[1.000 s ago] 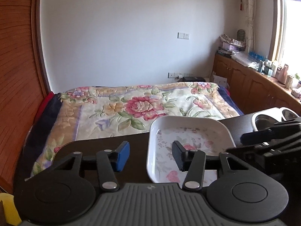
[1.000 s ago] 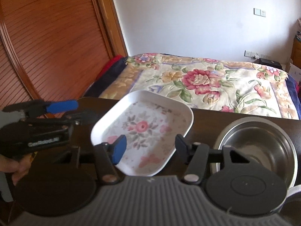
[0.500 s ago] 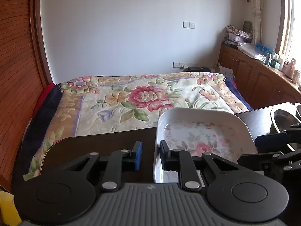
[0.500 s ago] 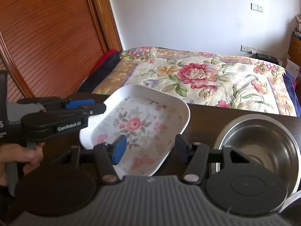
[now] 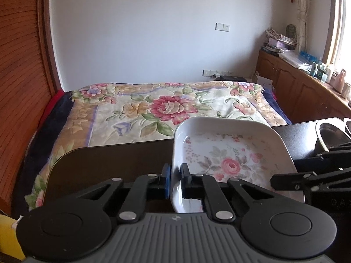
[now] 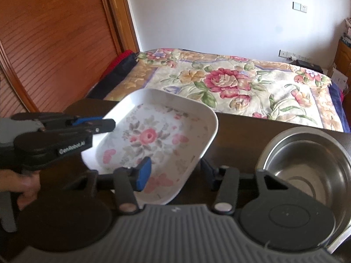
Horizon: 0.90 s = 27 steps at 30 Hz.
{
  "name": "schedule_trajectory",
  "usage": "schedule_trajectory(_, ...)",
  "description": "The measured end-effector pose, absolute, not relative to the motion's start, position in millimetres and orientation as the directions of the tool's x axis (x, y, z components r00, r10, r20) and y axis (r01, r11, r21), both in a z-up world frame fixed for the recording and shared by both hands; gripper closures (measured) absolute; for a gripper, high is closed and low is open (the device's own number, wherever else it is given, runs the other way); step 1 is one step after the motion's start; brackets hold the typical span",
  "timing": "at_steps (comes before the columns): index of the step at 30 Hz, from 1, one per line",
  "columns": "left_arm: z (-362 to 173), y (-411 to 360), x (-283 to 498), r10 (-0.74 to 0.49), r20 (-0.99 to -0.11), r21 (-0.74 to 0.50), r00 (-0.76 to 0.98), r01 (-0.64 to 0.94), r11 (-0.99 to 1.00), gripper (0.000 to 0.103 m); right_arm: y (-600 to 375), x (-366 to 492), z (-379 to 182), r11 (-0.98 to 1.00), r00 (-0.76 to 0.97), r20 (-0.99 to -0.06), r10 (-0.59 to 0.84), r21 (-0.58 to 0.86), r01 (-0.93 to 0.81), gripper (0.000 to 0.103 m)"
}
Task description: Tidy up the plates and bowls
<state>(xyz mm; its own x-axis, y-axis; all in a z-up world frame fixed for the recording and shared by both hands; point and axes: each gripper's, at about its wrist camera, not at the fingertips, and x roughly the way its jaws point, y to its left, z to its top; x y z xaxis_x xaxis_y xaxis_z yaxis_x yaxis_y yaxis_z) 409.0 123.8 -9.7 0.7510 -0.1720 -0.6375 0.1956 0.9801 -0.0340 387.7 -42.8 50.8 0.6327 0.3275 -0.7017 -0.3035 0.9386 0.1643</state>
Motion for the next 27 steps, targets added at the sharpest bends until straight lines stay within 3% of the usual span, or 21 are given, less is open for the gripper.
schedule_trajectory(2, -12, 126, 408, -0.185, -0.641, -0.047, 0.745, 0.203, 0.978, 0.066, -44, 389, 48, 0.941, 0.628, -0.71, 0.319, 0.156, -0.301, 0.074)
schedule_trajectory(13, -9, 138, 394, -0.185, -0.634, -0.092, 0.751, 0.163, 0.982, 0.066, -46, 391, 50, 0.938, 0.647, -0.694, 0.315, 0.122, -0.326, 0.087)
schedule_trajectory(27, 29, 149, 334, -0.19, -0.553, -0.123, 0.811, 0.146, 0.982, 0.066, -60, 360, 69, 0.915, 0.686, -0.611, 0.395, 0.197, -0.352, 0.09)
